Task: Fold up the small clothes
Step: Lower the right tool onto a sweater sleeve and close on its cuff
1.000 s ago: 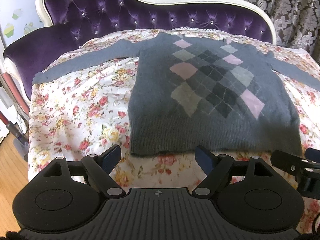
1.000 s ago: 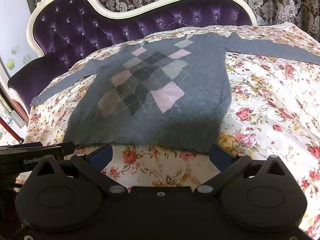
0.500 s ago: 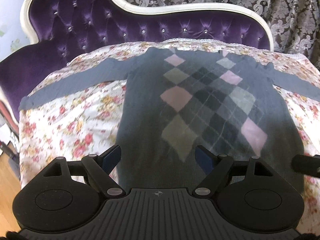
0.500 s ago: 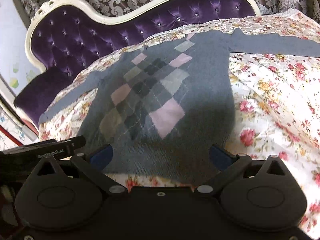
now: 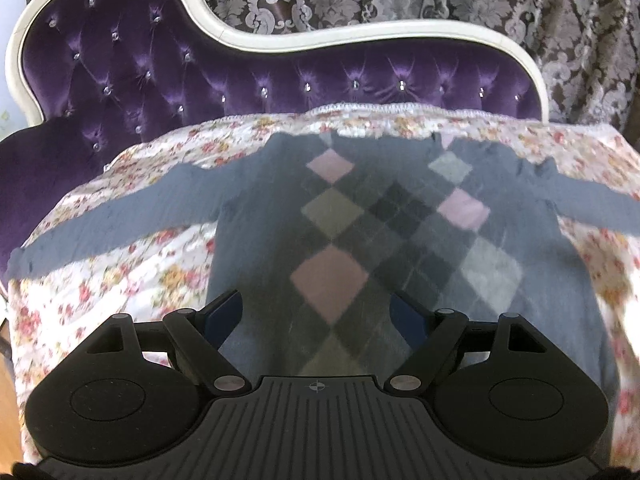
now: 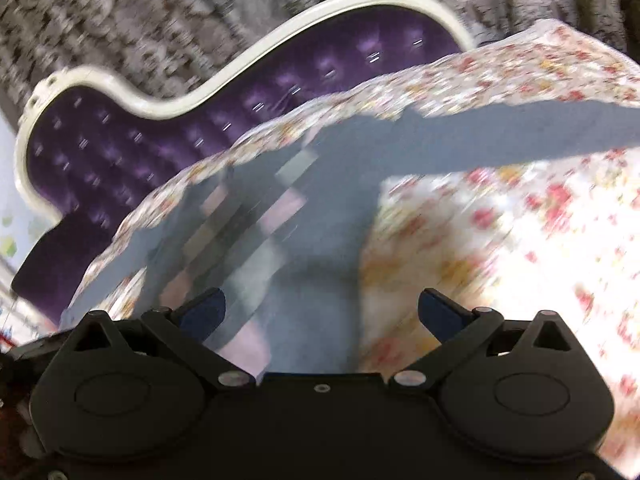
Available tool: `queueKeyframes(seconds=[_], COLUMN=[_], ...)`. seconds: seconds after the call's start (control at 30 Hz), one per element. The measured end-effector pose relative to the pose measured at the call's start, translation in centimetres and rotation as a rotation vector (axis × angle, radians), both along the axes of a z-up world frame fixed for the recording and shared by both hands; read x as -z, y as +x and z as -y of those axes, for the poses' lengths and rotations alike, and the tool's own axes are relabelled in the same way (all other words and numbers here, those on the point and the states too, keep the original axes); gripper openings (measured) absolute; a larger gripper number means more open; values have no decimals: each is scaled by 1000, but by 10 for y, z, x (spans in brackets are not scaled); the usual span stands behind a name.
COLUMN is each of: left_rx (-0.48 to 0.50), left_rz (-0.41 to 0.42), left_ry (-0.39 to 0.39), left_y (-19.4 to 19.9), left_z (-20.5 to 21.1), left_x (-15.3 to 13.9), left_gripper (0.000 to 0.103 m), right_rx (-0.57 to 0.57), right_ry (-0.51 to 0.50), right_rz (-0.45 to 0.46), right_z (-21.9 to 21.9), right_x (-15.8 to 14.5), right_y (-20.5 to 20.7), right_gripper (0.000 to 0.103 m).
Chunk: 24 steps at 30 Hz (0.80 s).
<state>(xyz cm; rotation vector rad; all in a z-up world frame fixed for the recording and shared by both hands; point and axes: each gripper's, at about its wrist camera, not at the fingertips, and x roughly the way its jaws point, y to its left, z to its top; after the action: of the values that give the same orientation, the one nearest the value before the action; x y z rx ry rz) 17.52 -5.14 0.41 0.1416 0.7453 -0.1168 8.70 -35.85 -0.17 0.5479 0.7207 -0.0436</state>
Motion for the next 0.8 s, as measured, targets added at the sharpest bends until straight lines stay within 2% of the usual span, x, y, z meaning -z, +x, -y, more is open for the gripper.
queueKeyframes(seconds=[0.2,0.4,0.5,0.63,0.8], left_rx=[-3,4,9,23,27], left_rz=[20,43,42,7,-34], left_ry=[-34,-43,-33,-12,-7], left_y=[35,60,68,75,78], left_z=[14,26,31,32,29], left_x=[1,11,21,40,63], left_gripper=[80,80,80,80,80], right_rx=[193,356,403,484,509], right_ry=[76,10,70,105,165], right_rz=[-24,-7,28,35,49], right_z=[89,156,187,215,235], right_x=[21,37,45,56,72], right_y=[19,25,24,23,26], right_gripper=[102,102,102,102,102])
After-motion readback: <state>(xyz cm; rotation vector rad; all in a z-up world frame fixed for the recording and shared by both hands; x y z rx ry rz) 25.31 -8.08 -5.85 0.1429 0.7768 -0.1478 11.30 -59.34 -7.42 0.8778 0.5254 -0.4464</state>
